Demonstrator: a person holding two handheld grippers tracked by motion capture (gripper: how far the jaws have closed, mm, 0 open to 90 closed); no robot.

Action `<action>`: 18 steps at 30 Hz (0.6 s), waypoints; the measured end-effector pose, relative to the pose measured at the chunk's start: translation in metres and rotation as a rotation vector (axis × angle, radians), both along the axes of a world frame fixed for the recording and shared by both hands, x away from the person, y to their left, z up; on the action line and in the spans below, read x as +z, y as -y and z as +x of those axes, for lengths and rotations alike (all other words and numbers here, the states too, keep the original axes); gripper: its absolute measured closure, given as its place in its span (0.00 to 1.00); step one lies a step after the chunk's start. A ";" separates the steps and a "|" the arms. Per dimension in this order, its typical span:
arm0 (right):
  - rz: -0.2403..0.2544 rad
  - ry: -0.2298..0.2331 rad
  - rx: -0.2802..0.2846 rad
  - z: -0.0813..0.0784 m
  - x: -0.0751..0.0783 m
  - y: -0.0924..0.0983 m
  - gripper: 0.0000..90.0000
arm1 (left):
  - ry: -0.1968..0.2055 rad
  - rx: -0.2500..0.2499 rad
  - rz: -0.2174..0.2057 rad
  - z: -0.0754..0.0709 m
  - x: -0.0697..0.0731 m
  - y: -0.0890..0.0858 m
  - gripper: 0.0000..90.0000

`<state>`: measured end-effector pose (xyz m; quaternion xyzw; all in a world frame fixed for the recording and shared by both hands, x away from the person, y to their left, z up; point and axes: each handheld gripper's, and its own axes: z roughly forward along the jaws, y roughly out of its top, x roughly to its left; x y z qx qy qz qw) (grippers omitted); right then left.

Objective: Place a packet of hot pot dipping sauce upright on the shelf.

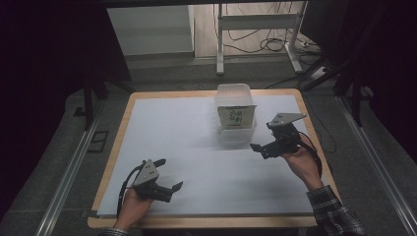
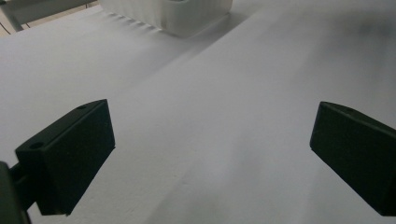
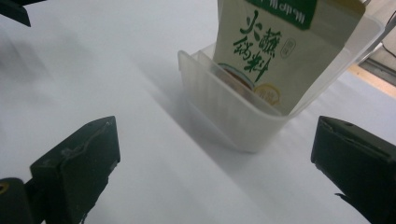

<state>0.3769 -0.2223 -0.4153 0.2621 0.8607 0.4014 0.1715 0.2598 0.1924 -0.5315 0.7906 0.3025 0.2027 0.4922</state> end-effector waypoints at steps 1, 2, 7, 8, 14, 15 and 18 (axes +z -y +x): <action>-0.001 -0.005 -0.002 -0.001 -0.001 0.001 0.02 | 0.000 0.000 0.000 0.000 0.000 0.000 0.00; 0.003 -0.008 -0.003 -0.002 -0.002 0.001 0.01 | 0.001 0.000 0.001 0.000 0.000 0.000 0.00; 0.022 -0.027 0.003 -0.007 -0.008 0.005 0.01 | 0.000 0.000 0.001 0.000 0.000 0.000 0.00; 0.022 -0.027 0.003 -0.007 -0.008 0.005 0.01 | 0.000 0.000 0.001 0.000 0.000 0.000 0.00; 0.035 -0.033 0.011 -0.016 -0.013 0.006 0.01 | 0.000 0.001 -0.005 0.000 0.000 0.001 0.00; 0.035 -0.033 0.013 -0.017 -0.014 0.006 0.01 | 0.000 0.000 -0.002 0.000 0.000 0.001 0.00; 0.026 -0.037 0.011 -0.021 -0.018 0.008 0.01 | 0.000 0.000 -0.001 0.000 0.000 0.001 0.00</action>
